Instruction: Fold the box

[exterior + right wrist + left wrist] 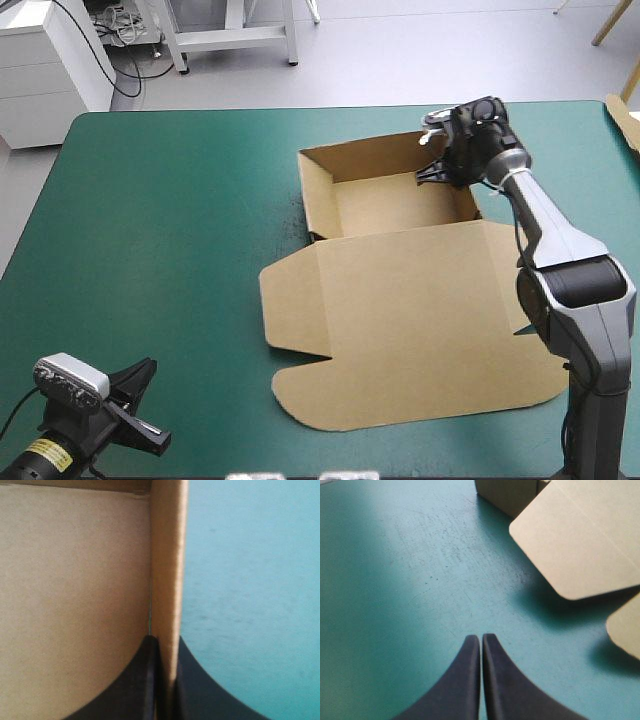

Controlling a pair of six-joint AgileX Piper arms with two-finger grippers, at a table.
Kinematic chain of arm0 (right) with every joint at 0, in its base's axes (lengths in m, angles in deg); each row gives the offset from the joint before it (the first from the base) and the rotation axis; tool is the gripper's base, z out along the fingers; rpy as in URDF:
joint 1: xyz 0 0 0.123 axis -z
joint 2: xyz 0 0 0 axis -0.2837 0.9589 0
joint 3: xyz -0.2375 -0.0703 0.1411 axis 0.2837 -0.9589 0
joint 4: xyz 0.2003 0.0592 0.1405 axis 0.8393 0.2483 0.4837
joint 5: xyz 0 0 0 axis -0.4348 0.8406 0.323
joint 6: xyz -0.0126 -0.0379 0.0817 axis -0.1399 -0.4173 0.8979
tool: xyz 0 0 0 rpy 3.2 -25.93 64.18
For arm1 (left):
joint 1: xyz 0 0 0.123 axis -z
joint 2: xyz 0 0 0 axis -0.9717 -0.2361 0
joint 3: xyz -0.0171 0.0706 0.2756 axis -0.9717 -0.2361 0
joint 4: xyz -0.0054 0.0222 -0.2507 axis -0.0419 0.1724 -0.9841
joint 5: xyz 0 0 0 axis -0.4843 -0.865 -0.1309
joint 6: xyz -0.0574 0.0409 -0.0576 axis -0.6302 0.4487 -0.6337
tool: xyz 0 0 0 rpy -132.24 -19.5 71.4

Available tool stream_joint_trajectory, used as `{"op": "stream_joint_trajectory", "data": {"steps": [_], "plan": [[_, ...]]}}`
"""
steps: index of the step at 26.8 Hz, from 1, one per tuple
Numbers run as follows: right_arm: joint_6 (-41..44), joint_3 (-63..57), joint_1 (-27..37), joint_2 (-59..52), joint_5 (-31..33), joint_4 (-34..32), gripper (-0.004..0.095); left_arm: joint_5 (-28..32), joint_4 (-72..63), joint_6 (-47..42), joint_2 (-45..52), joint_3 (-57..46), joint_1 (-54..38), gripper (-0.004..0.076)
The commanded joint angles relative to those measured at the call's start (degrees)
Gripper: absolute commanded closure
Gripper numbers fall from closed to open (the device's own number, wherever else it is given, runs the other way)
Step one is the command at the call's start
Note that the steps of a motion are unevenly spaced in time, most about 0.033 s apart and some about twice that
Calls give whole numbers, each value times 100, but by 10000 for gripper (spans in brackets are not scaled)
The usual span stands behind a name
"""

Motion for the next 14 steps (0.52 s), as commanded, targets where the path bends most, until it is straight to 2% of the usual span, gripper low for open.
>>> {"op": "stream_joint_trajectory", "data": {"steps": [1,3,8,14], "plan": [[-75,134,912,-358,-82,-629,929,439,-93,-41,-55,131,-4,731],[-121,134,1525,-358,-82,-629,930,439,-93,-41,-55,131,-4,731],[-121,134,2486,-358,-82,-629,930,439,-93,-41,-55,131,-4,731],[-121,134,3197,-358,-82,-592,929,439,-93,-66,-55,131,-4,731]]}}
